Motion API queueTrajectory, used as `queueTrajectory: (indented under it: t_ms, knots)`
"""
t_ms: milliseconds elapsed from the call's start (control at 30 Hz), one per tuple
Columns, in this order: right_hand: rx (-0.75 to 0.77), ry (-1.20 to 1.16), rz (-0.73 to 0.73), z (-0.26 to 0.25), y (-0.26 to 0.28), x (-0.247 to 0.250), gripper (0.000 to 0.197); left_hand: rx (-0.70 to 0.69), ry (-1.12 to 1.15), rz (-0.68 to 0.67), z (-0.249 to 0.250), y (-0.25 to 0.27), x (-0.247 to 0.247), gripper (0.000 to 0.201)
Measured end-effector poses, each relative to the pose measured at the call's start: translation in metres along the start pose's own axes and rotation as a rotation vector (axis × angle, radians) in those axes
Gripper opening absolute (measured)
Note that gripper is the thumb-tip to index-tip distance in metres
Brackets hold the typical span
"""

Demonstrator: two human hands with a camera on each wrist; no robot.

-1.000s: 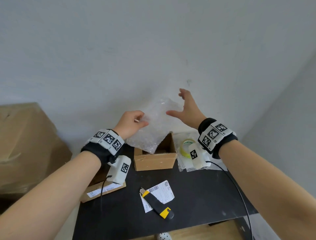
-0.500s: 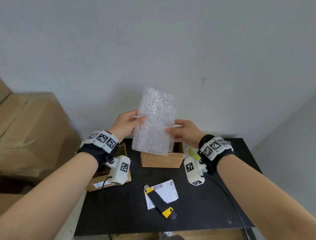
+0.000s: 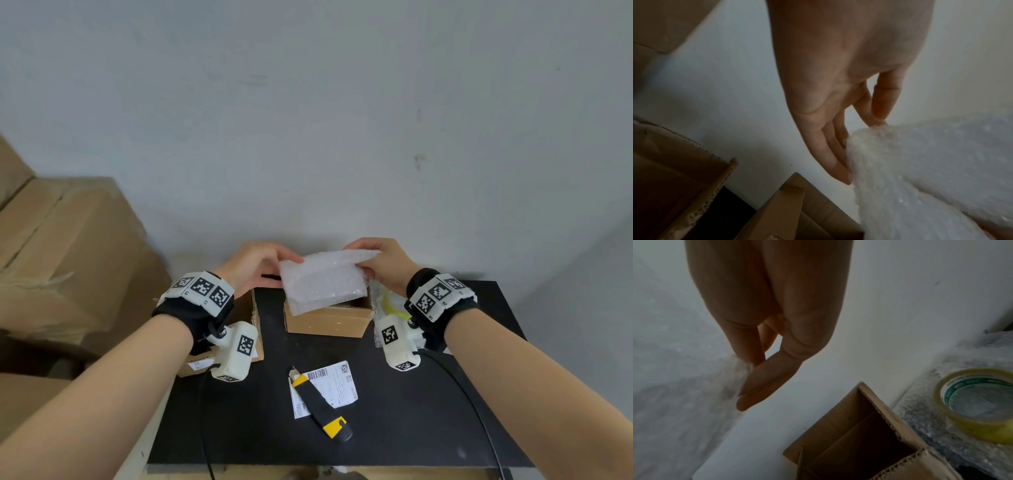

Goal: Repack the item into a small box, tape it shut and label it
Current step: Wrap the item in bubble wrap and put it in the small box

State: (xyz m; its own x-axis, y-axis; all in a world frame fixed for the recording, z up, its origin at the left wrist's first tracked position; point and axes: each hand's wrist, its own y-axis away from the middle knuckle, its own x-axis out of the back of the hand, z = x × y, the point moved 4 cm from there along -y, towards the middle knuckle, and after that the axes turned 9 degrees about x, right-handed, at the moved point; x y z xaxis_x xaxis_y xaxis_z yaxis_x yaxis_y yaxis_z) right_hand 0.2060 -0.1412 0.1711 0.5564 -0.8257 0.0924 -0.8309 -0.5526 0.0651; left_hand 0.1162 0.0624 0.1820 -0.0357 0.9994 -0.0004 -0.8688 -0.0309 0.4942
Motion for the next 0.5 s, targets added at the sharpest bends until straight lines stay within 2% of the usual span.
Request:
queueTrajectory:
  t_ms: [100, 233, 300, 333, 500]
  knots:
    - [-0.027, 0.011, -0.026, -0.004, -0.002, 0.000, 0.023, 0.006, -0.080, 0.015, -0.001, -0.002, -0.004, 0.005]
    - [-0.105, -0.119, -0.057, -0.008, -0.007, -0.002, 0.037, -0.057, -0.229, 0.082, -0.005, -0.007, -0.008, 0.019]
    - [-0.158, -0.262, -0.082, -0.005, -0.005, -0.001, 0.031, -0.073, -0.204, 0.125, -0.008, -0.009, -0.008, 0.019]
    - [-0.192, -0.312, -0.099, -0.002, -0.004, 0.000, 0.035, -0.074, -0.161, 0.149, -0.009, -0.010, -0.008, 0.019]
    - [-0.274, -0.349, -0.194, 0.025, -0.001, -0.001, 0.098, -0.120, 0.090, 0.297, -0.017, -0.015, -0.007, 0.020]
